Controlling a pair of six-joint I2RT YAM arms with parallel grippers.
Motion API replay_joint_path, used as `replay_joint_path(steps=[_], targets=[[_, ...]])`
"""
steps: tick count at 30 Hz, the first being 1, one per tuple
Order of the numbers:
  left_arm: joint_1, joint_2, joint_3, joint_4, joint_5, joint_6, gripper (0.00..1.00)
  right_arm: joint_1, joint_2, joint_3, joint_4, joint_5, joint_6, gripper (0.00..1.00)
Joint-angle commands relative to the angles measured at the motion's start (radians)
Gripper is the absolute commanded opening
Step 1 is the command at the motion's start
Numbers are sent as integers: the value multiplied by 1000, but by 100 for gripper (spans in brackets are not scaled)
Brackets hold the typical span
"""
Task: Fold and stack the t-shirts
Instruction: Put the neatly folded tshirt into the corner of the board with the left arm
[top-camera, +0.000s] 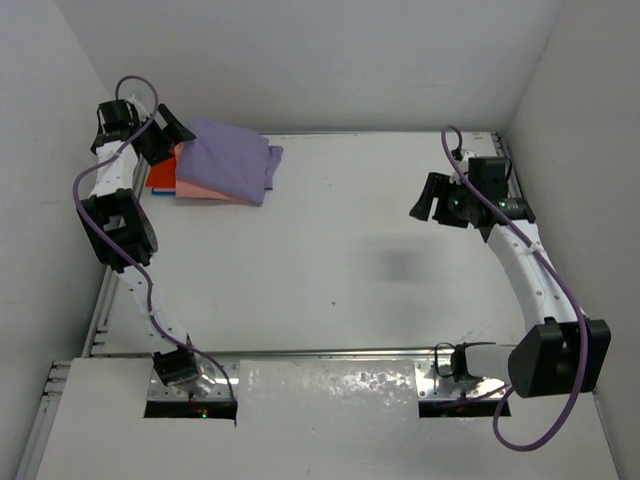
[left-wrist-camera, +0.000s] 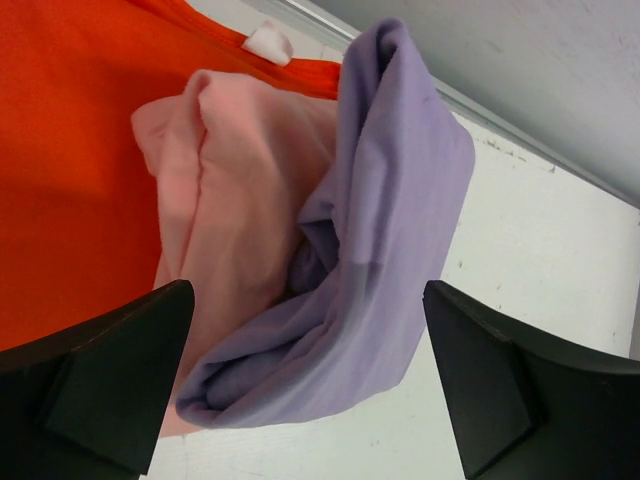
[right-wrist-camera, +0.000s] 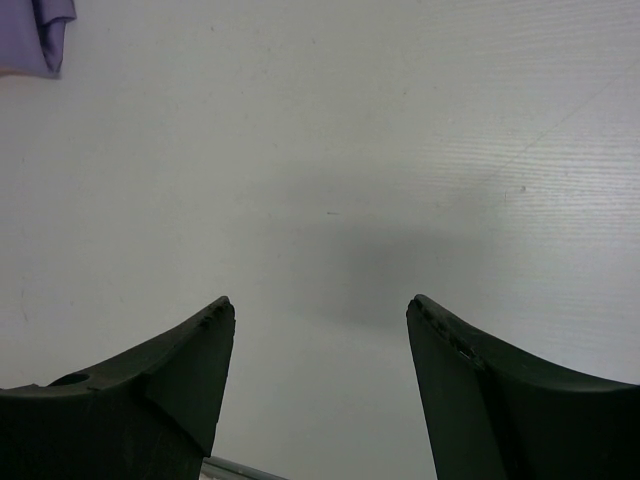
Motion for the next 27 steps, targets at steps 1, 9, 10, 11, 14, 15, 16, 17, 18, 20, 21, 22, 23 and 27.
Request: replay_joint_path(steps=[1, 9, 10, 11, 14, 15, 16, 17, 18, 20, 21, 22, 23, 27], targets=[[10, -16, 26, 37, -6, 20, 98, -6, -28, -16, 26, 2, -4, 69], [-1, -34, -11, 24, -2, 56, 83, -6, -20, -42, 66, -18, 17, 69], [2, -39, -25, 29, 7, 62, 70, -4, -18, -42, 70, -17, 16, 69], [1, -45, -35, 31, 8, 65, 61, -6, -18, -45, 75, -17, 19, 69], [-1, -64, -60, 43, 9, 62, 26, -4, -18, -58, 104, -27, 34, 69], [-1, -67, -57, 40, 11, 59, 24, -4, -18, -69, 112, -32, 39, 69], [-1, -67, -57, 40, 11, 54, 22, -4, -17, -72, 119, -34, 45, 69], [1, -70, -62, 41, 20, 50, 16, -4, -18, -80, 123, -37, 45, 69], [-1, -68, -65, 44, 20, 42, 16, -4, -18, -83, 124, -37, 46, 69], [-2, -71, -77, 35, 37, 39, 22, -6, -23, -95, 130, -37, 48, 69], [-5, -73, -78, 29, 29, 46, 28, -4, -26, -100, 132, -40, 48, 69], [-5, -74, -83, 14, 26, 56, 28, -4, -31, -101, 132, -41, 46, 69], [-5, -79, -97, 12, 23, 57, 29, -6, -32, -103, 129, -41, 43, 69], [-5, -94, -103, 18, -8, 62, 55, -4, -40, -98, 118, -37, 36, 69]])
